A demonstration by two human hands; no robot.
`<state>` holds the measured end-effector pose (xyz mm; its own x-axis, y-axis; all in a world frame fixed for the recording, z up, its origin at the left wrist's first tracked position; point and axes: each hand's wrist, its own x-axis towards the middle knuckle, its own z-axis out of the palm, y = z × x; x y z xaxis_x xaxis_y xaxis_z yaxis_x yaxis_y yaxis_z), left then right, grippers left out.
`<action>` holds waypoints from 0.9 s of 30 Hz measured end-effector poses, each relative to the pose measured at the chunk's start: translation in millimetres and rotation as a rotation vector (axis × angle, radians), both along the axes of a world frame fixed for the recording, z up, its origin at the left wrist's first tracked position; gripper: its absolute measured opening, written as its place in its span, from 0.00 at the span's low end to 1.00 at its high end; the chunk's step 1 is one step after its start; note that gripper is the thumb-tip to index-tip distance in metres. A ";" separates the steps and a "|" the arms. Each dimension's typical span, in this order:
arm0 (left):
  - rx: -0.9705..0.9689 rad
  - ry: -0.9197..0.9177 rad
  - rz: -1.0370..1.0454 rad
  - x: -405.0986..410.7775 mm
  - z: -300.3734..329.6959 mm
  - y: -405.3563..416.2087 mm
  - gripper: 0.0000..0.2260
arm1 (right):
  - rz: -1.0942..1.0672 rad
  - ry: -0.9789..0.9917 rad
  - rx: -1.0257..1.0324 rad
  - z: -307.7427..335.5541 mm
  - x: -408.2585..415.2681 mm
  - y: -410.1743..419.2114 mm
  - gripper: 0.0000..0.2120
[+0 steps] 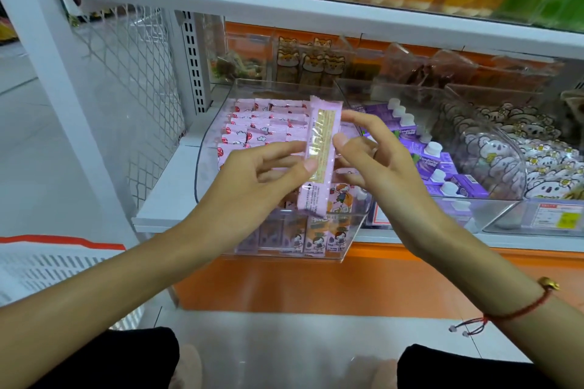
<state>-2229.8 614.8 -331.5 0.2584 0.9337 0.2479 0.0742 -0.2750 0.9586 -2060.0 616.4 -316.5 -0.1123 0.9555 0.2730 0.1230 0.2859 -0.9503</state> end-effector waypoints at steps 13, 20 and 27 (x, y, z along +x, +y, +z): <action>0.113 0.000 0.063 -5.6 -2.6 7.1 0.15 | 0.124 -0.201 0.262 -2.9 -4.0 -7.7 0.24; -0.003 -0.142 0.167 -0.5 2.1 5.9 0.18 | -0.070 -0.398 0.370 -12.1 -14.3 -10.8 0.28; -0.121 -0.186 0.070 -8.4 5.1 11.6 0.26 | 0.059 -0.096 0.058 -4.2 -5.9 -4.7 0.11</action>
